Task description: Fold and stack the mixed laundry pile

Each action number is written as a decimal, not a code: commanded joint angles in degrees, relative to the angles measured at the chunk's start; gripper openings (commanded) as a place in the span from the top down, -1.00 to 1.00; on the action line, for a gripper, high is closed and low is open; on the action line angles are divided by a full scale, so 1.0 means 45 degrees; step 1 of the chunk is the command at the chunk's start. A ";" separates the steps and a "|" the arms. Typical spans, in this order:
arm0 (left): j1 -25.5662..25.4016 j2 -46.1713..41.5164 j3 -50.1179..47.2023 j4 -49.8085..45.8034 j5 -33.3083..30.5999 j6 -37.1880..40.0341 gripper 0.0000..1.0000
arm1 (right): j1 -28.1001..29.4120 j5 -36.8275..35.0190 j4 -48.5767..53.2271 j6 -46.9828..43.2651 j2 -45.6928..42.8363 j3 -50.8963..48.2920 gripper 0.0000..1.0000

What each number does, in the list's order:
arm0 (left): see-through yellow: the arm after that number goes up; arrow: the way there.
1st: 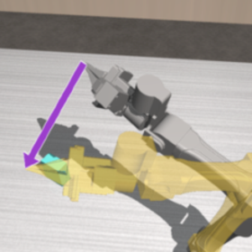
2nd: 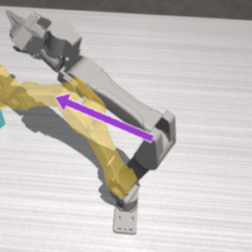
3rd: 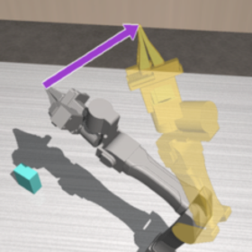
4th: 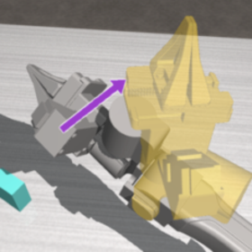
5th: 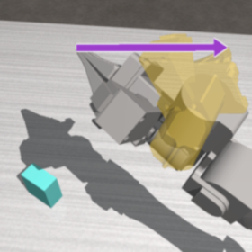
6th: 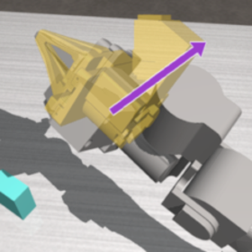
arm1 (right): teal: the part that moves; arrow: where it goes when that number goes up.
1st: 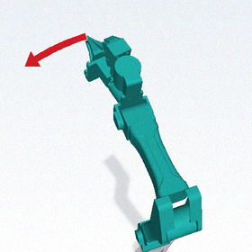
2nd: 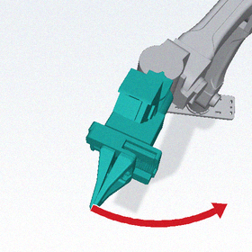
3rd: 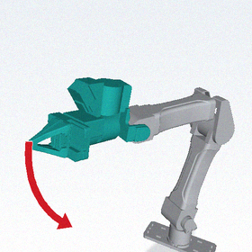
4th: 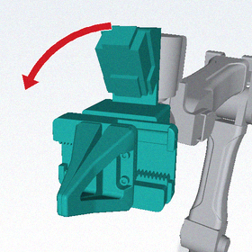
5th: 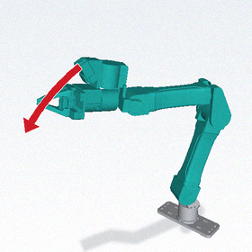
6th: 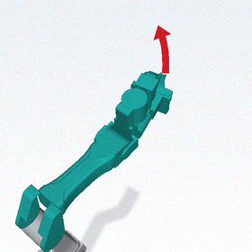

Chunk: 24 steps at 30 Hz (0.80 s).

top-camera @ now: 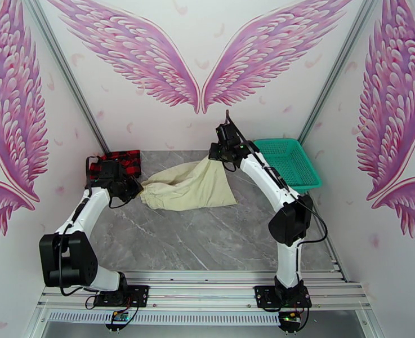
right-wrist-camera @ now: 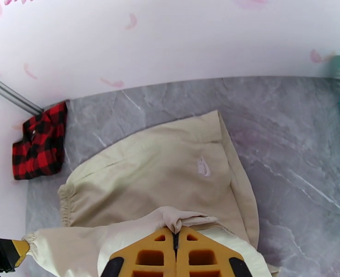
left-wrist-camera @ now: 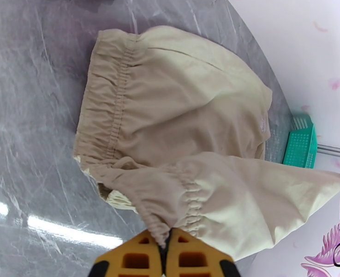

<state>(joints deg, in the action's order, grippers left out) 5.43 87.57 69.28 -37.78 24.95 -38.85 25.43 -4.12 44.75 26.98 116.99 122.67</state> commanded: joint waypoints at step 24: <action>0.0761 0.5601 0.4565 0.2258 0.1038 -0.1571 0.98 | -0.1737 0.3815 -0.4911 0.1480 0.5877 0.3585 1.00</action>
<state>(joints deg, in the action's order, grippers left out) 8.25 110.85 86.28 -29.98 29.12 -43.79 19.27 9.69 29.91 30.13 142.02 136.16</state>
